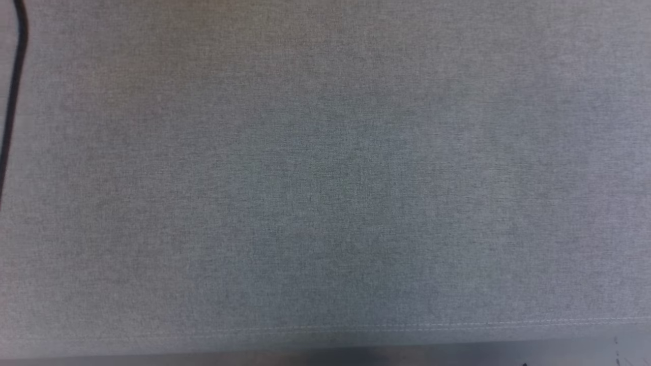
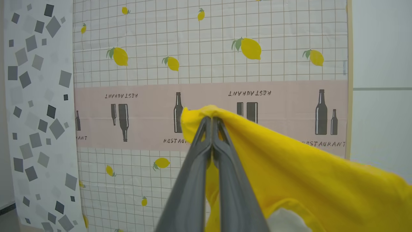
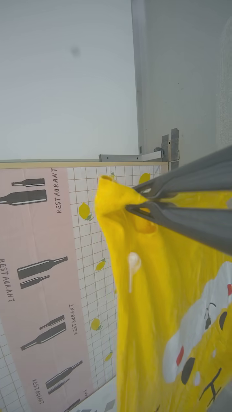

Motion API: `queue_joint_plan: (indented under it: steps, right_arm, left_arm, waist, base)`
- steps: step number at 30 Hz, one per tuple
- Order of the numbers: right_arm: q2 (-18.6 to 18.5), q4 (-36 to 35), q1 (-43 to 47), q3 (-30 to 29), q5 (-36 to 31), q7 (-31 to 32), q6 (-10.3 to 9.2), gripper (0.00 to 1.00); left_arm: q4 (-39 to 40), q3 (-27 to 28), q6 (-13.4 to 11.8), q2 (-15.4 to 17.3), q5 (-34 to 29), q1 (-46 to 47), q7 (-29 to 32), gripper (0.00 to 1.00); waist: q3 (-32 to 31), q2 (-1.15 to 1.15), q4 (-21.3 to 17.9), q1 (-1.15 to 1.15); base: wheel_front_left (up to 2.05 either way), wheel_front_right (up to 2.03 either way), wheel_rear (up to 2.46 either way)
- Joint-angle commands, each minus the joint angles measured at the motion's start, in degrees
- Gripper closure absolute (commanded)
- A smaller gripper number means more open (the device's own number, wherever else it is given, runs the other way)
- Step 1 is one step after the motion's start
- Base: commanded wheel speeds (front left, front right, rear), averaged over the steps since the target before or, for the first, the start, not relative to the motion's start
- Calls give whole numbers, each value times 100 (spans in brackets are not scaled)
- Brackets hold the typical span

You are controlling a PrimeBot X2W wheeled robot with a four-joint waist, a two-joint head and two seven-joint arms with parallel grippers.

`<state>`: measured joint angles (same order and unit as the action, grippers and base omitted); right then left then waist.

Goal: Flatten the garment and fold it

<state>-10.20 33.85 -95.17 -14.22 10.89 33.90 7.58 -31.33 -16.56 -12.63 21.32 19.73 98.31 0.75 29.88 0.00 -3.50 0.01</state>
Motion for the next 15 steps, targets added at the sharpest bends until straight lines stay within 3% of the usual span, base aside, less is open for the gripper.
queue_joint_plan:
  steps: [1, 6, 15]
  right_arm:
    - [-54, 92, 11, 44, 85, -54, -9, 100]
    - [-149, 273, 387, 324, 470, -148, -9, 100]
    - [-392, -142, 2119, 907, 1640, -431, -9, 100]
  left_arm:
    - [-81, 28, 37, -58, 68, -83, -94, 100]
    - [-353, 39, 162, -178, 247, -471, -385, 100]
    - [-613, 29, 739, -292, 718, -1983, -1015, 100]
  waist:
    - [75, 0, 57, -1]
    - [95, 0, 190, -1]
    - [-568, 0, 443, -1]
  base:
    - [0, 0, 0]
    - [0, 0, 0]
    - [0, 0, 0]
